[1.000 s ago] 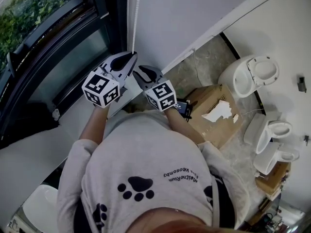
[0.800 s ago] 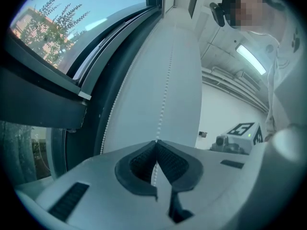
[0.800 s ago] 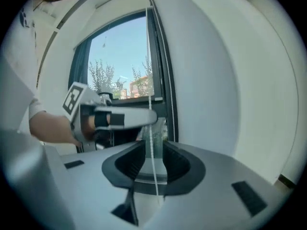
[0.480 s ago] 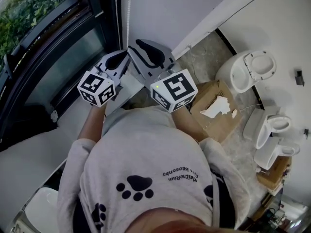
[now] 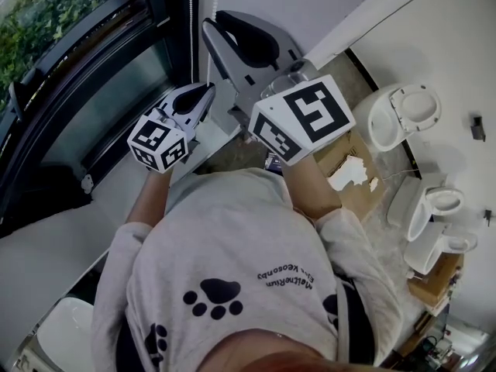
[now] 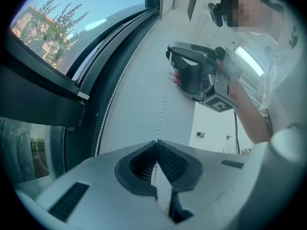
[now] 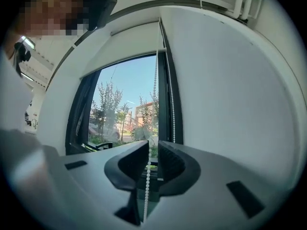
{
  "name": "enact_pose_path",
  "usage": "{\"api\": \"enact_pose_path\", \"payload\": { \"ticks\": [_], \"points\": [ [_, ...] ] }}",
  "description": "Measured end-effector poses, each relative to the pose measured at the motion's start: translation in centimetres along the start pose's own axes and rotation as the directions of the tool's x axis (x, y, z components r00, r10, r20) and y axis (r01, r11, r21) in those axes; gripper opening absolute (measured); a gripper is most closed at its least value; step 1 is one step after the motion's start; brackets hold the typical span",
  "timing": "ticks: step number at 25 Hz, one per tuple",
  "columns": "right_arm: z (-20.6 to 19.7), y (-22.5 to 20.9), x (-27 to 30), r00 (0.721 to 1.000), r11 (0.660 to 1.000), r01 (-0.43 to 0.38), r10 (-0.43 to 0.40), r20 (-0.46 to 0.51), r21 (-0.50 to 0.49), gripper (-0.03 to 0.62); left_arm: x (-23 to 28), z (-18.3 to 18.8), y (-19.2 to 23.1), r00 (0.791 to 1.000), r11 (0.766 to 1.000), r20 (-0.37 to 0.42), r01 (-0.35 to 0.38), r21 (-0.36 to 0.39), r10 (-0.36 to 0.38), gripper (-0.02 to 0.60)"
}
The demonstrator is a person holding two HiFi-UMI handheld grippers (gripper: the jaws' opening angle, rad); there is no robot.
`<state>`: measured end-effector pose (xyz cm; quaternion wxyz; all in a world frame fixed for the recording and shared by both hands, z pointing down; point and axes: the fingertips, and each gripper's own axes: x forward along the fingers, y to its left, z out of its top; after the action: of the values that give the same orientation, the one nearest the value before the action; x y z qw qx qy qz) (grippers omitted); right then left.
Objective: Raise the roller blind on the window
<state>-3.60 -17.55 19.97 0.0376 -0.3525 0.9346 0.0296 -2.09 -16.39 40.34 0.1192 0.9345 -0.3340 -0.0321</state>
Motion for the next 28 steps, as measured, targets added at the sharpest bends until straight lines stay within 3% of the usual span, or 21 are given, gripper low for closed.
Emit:
{"api": "enact_pose_path", "payload": {
  "ticks": [6,11,28],
  "points": [
    [1.3,0.3,0.5,1.000,0.999,-0.004,0.004,-0.017,-0.054,0.014,0.0,0.0,0.0,1.000,1.000,-0.002,0.001,-0.001,-0.001,0.011],
    [0.9,0.2,0.4,1.000,0.996,0.023,-0.025,-0.019,-0.082,0.009,0.0,-0.3,-0.1,1.000,1.000,0.002,0.002,-0.025,-0.002,0.011],
    [-9.6,0.3,-0.8,0.985,0.999,0.050,-0.053,-0.162,-0.019,0.009,-1.3,-10.5,1.2,0.986,0.993,-0.157,-0.068,-0.096,0.052,0.012]
  ]
}}
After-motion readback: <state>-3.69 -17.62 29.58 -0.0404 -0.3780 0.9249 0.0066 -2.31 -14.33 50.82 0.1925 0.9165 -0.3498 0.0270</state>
